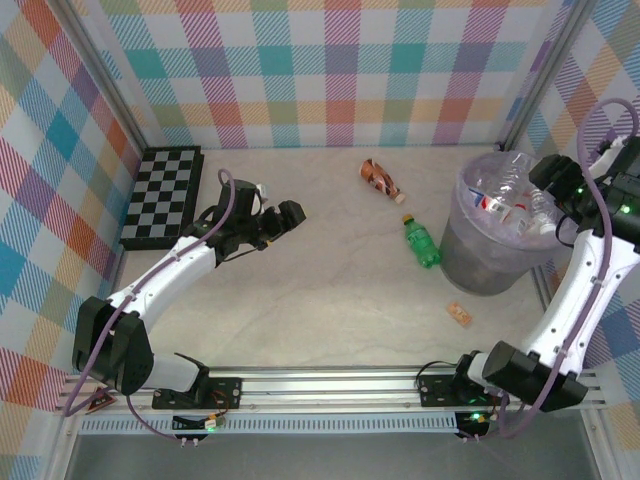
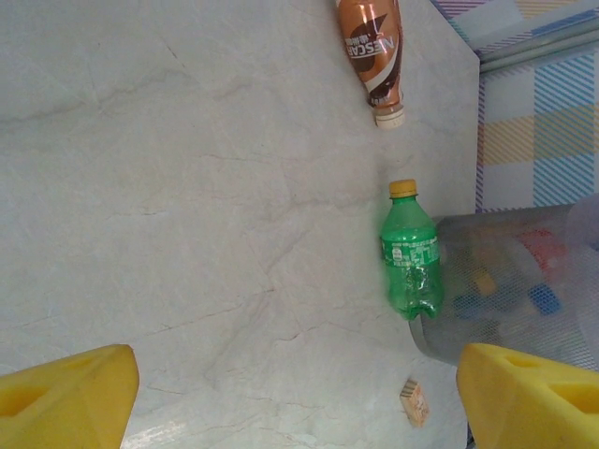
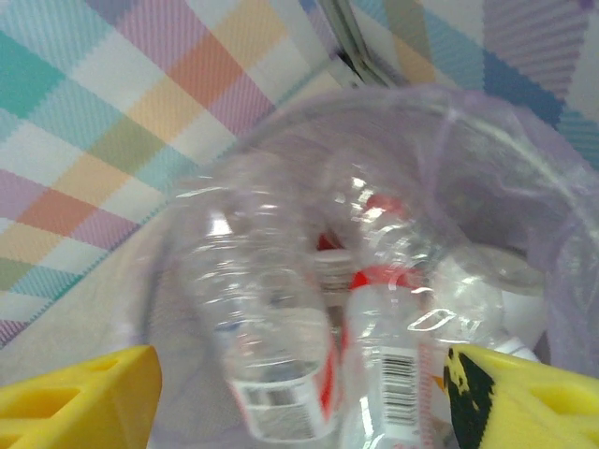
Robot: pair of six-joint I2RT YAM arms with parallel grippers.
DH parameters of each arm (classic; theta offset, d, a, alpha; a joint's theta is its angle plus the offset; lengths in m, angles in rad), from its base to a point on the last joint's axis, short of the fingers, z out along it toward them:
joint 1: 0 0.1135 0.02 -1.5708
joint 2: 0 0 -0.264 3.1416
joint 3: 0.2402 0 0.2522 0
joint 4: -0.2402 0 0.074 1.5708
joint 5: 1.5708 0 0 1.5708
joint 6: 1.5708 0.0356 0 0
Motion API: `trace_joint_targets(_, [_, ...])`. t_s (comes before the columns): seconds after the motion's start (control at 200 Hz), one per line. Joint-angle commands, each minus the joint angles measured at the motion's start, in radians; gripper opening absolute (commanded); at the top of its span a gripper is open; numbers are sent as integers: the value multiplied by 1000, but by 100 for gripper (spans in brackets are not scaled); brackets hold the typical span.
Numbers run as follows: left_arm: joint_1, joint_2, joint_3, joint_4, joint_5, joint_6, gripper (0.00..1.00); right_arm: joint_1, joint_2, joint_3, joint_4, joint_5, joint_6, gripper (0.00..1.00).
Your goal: Put the plastic bottles in the bin
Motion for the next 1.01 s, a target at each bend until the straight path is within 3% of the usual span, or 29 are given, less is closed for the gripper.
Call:
trace_joint_targets(0.0, [-8,-36,-13,-24,-10,29,88,144,-24,70,-26,90,-21,79])
trace_joint_targets(0.29, [-8,-91,-12,-101,-38,89,91,856,146,123,31,506,-100,80])
trace_joint_targets(0.42, [-7,-126,-14,-141,-58,110,92,1021,345,228,-4,559,-192,82])
trace_joint_targets(0.58, [-5,-155,-18,-172,-80,131,92,1074,596,388,-80,620,-292,88])
trace_joint_targets(0.71, [-5,-169,-23,-180,-72,148,92,1059,732,434,-7,698,-387,96])
trace_joint_targets(0.855, [-4,-180,-23,-180,-37,165,92,988,848,464,106,647,-445,97])
trace_joint_targets(1.0, [-4,-197,-22,-195,-36,171,93,901,939,488,168,499,-479,97])
